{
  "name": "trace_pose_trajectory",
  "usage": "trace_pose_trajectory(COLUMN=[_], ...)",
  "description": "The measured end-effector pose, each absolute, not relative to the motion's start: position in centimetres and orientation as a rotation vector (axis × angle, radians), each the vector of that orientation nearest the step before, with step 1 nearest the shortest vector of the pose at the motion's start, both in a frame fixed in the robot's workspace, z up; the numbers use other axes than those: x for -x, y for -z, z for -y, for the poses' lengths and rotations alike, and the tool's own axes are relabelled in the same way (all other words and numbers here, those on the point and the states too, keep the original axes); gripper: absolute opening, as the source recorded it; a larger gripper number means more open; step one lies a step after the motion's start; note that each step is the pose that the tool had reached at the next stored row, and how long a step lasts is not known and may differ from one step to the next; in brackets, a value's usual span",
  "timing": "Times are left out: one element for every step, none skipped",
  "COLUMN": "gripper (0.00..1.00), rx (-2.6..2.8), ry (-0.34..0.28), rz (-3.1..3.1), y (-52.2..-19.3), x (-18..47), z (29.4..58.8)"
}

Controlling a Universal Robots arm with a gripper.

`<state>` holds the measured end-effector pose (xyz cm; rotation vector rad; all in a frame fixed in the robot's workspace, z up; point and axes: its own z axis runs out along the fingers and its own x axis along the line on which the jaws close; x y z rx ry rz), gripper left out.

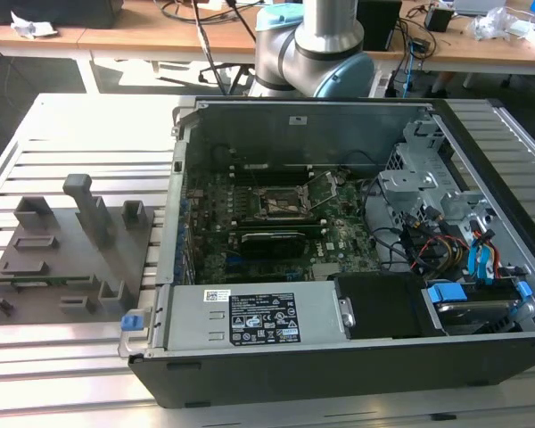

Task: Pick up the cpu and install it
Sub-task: 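Pick up the cpu and move it towards the insertion slot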

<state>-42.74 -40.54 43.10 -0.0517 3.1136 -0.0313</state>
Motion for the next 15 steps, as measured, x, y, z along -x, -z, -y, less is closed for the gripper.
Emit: trace_pose_trajectory(gripper=[0.55,0.55,0.55,0.55,0.55,0.55,0.55,0.55,0.55,0.55,0.55,0.55,0.55,0.55,0.55], rx=[0.052,0.052,0.052,0.052,0.052,0.052,0.052,0.052,0.052,0.052,0.052,0.052,0.052,0.052,0.052], ry=[0.031,0.031,0.031,0.031,0.031,0.031,0.031,0.031,0.031,0.031,0.031,0.031,0.031,0.031,0.031], rz=[-3.114,-3.114,-3.114,-3.114,-3.114,-3.114,-3.114,-3.114,-3.114,-3.114,-3.114,-3.114,-3.114,-3.114,-3.114], y=[-43.3,-43.6,-43.7,-44.0,-44.1,-44.3,-44.5,-44.9,-45.1,-45.3,-45.5,-45.8,-46.0,-46.1,-46.3], x=[42.7,42.7,42.7,42.7,42.7,42.7,42.7,42.7,42.7,42.7,42.7,42.7,42.7,42.7,42.7], z=[40.5,40.5,40.5,40.5,40.5,40.5,40.5,40.5,40.5,40.5,40.5,40.5,40.5,40.5,40.5])
